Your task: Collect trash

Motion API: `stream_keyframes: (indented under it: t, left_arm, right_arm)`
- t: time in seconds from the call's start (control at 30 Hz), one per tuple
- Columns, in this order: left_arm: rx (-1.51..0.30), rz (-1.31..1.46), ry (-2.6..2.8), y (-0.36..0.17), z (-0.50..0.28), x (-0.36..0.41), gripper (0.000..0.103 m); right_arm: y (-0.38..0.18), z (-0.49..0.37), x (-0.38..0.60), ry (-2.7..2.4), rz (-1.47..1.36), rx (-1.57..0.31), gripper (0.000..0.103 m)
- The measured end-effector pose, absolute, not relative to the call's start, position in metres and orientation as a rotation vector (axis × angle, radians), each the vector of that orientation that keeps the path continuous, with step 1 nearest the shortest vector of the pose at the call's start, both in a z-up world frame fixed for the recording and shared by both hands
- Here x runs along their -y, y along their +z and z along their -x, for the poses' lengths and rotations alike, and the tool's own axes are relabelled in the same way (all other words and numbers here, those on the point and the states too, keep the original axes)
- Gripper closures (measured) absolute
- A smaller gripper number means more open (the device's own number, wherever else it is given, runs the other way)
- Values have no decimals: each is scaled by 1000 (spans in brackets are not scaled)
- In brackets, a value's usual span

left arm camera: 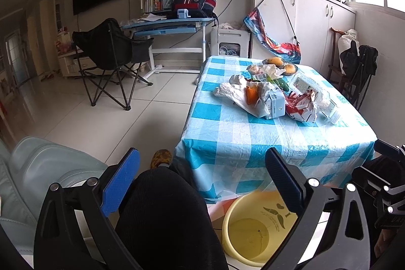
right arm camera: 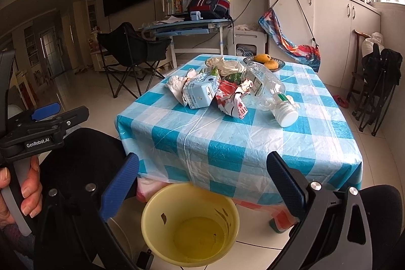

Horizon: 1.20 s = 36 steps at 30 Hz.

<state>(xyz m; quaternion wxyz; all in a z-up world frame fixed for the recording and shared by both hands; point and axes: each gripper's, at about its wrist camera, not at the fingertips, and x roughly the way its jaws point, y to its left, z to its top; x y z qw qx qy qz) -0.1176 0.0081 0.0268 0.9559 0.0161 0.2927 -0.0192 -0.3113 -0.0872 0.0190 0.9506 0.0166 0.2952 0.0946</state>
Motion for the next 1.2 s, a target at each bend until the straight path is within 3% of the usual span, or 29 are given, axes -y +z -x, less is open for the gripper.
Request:
stream_keyframes:
  t: [1.2]
  left_arm:
    - [-615,-39,-36,18,114,-5,7]
  right_arm:
    - [14,311,85,225,-50,-622,6]
